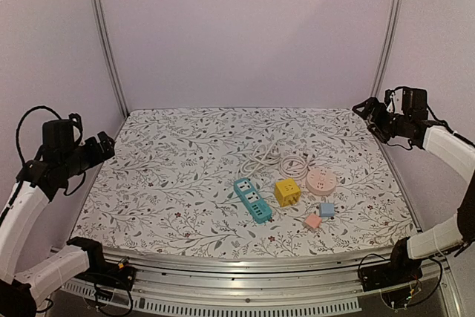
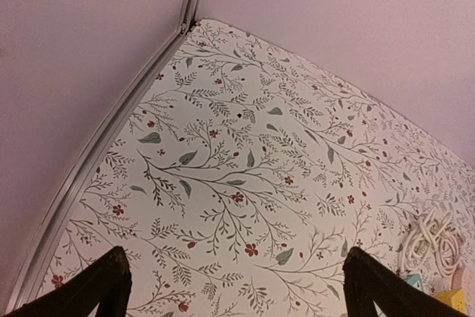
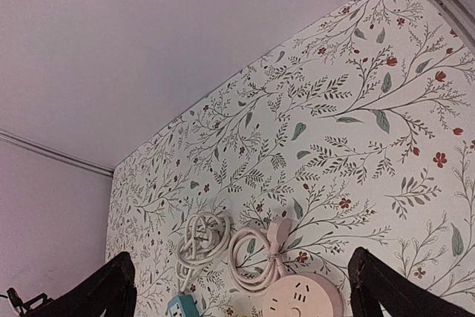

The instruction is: Insert the plug

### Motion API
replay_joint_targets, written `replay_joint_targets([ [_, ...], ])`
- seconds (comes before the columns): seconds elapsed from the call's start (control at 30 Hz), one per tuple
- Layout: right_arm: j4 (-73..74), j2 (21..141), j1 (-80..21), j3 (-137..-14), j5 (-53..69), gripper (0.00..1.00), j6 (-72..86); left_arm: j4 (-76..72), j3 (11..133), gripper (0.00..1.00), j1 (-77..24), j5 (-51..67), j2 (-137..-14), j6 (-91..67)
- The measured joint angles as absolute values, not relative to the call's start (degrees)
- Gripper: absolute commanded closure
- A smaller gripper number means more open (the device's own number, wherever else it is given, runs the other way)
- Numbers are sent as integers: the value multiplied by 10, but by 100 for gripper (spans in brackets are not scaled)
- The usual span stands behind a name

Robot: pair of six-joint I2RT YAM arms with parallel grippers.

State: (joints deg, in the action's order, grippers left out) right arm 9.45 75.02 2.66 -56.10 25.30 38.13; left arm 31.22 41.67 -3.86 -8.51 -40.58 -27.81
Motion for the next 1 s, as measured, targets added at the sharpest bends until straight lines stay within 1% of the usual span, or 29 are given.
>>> replay_joint_targets([
  [0.3,141,734,27,-546,227,1,379,314,417,1,-48,-95,-410,-281],
  [0.63,267,678,27,-543,181,1,371,324,417,1,-64,-95,-432,-281],
  [0.8,317,677,26,-517,186,1,384,328,419,0,-73,-94,-448,-281],
  [1.0,387,692,-20,-502,190,1,387,337,421,1,-84,-83,-456,-281],
])
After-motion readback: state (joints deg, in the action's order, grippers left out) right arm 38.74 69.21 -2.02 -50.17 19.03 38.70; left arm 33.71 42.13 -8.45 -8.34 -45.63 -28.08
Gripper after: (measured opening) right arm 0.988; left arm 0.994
